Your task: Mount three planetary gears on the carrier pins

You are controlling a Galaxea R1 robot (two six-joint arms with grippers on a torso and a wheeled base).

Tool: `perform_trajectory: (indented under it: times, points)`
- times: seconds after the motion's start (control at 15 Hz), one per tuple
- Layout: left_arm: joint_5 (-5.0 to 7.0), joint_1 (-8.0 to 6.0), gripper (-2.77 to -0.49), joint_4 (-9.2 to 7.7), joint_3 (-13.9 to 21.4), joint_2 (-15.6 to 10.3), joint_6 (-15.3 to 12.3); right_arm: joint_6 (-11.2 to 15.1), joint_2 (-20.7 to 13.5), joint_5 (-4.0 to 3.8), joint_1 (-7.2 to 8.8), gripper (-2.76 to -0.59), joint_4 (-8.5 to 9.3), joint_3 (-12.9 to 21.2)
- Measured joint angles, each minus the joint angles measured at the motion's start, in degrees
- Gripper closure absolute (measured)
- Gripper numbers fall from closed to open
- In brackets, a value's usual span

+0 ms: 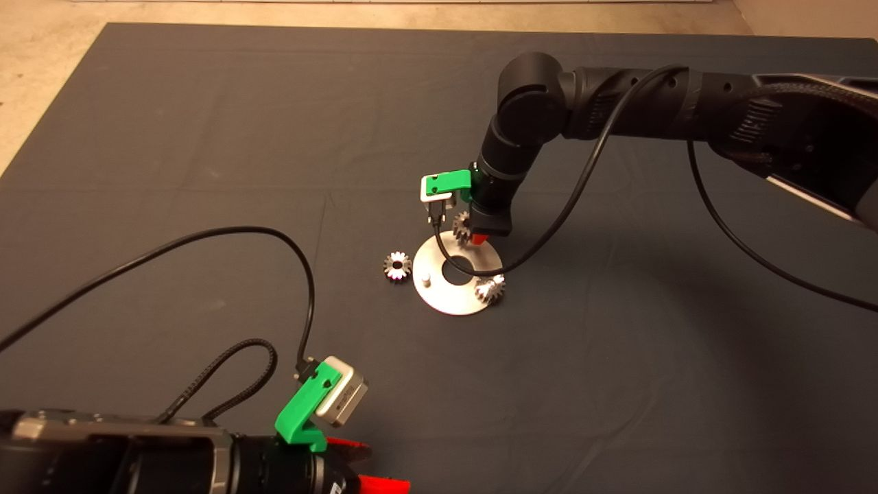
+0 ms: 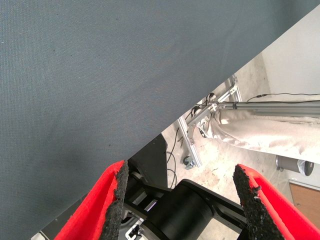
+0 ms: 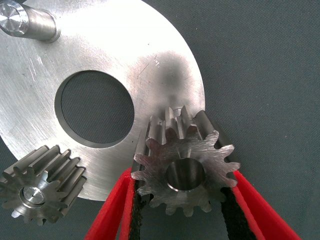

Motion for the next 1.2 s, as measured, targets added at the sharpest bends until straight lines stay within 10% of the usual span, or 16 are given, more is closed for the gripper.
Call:
perform_trajectory:
  times: [1.2]
  points:
    - [-0.06, 0.00, -1.46, 0.00, 0.0, 0.0, 0.0, 0.0, 1.3, 0.80, -0.96, -1.19, -0.44, -2.5]
